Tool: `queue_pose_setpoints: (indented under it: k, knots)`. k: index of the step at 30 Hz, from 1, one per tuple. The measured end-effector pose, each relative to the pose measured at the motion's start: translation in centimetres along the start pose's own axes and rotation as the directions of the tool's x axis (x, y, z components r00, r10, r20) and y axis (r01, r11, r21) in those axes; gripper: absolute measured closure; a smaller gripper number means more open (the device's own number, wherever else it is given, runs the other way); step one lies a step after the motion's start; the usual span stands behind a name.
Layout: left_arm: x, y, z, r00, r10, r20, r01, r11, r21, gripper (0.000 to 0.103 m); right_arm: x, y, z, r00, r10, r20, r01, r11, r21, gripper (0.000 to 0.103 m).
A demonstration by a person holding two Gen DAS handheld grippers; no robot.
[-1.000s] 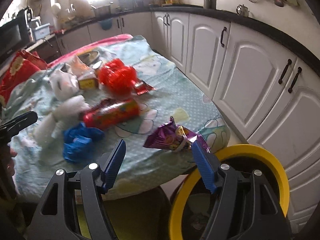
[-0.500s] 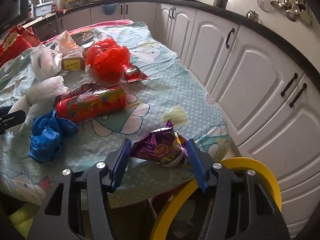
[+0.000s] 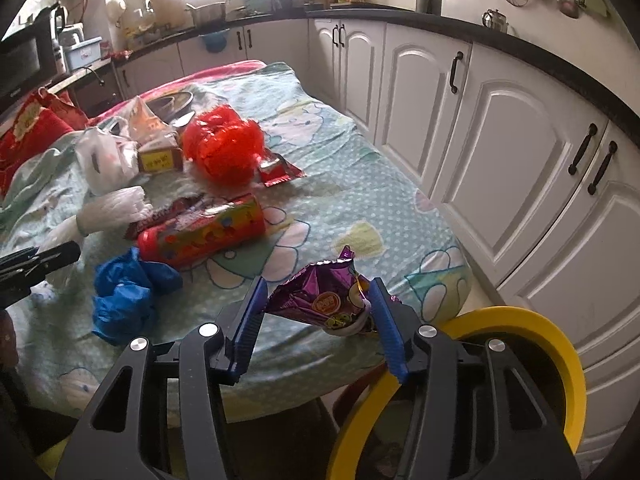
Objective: Collect trash
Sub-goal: 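Grasp the purple snack wrapper with the right tool while the left tool grasps the white foam netting, then carry the wrapper with the right tool while the left tool carries the foam netting over the bin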
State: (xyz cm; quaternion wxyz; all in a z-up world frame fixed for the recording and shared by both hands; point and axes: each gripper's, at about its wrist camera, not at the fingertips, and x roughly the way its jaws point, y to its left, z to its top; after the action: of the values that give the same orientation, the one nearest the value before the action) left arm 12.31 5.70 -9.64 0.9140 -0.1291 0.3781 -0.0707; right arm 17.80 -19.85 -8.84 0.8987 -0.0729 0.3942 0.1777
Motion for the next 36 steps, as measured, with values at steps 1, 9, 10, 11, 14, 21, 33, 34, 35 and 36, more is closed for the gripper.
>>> queue_pose_setpoints:
  k: [1,9,10,11,14,21,33,34,35,36]
  knots:
    - [-0.4,0.0,0.1,1.0,-0.003,0.009,0.003,1.0,0.0,0.086,-0.3,0.1,0.0,1.0,0.005,0.006,-0.005,1.0,0.003,0.053]
    - [-2.7,-1.1,0.8,0.997,-0.018,0.07,0.017,1.0,0.017,0.086,-2.5,0.6,0.5,0.997,0.058,0.047,-0.059,0.998,0.027,0.053]
    - [-2.9,-1.3,0.9,0.997,-0.023,0.075,0.021,1.0,0.021,0.086,-2.9,0.8,0.5,0.996,0.065,0.054,-0.066,0.997,0.028,0.053]
    - [-3.1,-1.7,1.0,0.996,-0.026,0.081,0.024,0.999,0.028,0.086,-3.3,0.9,0.6,0.996,0.071,0.061,-0.073,0.997,0.028,0.053]
    - [-3.7,-2.5,1.0,0.995,-0.032,0.094,0.028,0.999,0.042,0.086,-4.3,1.1,0.7,0.993,0.083,0.081,-0.085,0.996,0.022,0.053]
    - [-4.4,-4.0,1.2,0.993,-0.046,0.111,0.039,0.997,0.067,0.086,-6.6,1.0,1.0,0.987,0.099,0.124,-0.103,0.994,0.021,0.053]
    - [-4.7,-7.8,1.8,0.989,-0.083,0.124,0.066,0.989,0.136,0.086,-10.6,-0.8,0.6,0.976,0.08,0.202,-0.096,0.993,0.068,0.053]
    - [-4.7,-8.0,1.9,0.989,-0.086,0.124,0.068,0.988,0.14,0.086,-10.9,-1.0,0.5,0.976,0.076,0.207,-0.093,0.993,0.074,0.053]
    - [-4.7,-8.2,2.0,0.988,-0.088,0.125,0.07,0.987,0.144,0.086,-11.1,-1.2,0.3,0.975,0.073,0.21,-0.092,0.993,0.08,0.053]
    - [-4.7,-8.5,2.0,0.988,-0.09,0.125,0.071,0.986,0.149,0.086,-11.3,-1.6,0.2,0.974,0.071,0.214,-0.091,0.992,0.088,0.053]
